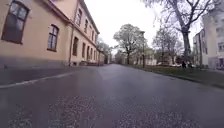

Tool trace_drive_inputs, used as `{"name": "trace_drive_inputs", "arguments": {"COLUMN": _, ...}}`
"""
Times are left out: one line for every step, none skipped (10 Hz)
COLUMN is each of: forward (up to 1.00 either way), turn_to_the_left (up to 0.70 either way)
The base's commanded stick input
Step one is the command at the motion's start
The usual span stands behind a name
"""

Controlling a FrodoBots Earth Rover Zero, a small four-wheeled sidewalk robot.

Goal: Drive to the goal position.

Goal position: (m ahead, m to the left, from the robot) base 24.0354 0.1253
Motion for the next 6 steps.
{"name": "trace_drive_inputs", "arguments": {"forward": 0.85, "turn_to_the_left": 0.0}}
{"name": "trace_drive_inputs", "arguments": {"forward": 0.85, "turn_to_the_left": 0.0}}
{"name": "trace_drive_inputs", "arguments": {"forward": 0.85, "turn_to_the_left": 0.0}}
{"name": "trace_drive_inputs", "arguments": {"forward": 0.85, "turn_to_the_left": 0.0}}
{"name": "trace_drive_inputs", "arguments": {"forward": 0.85, "turn_to_the_left": 0.0}}
{"name": "trace_drive_inputs", "arguments": {"forward": 0.85, "turn_to_the_left": 0.0}}
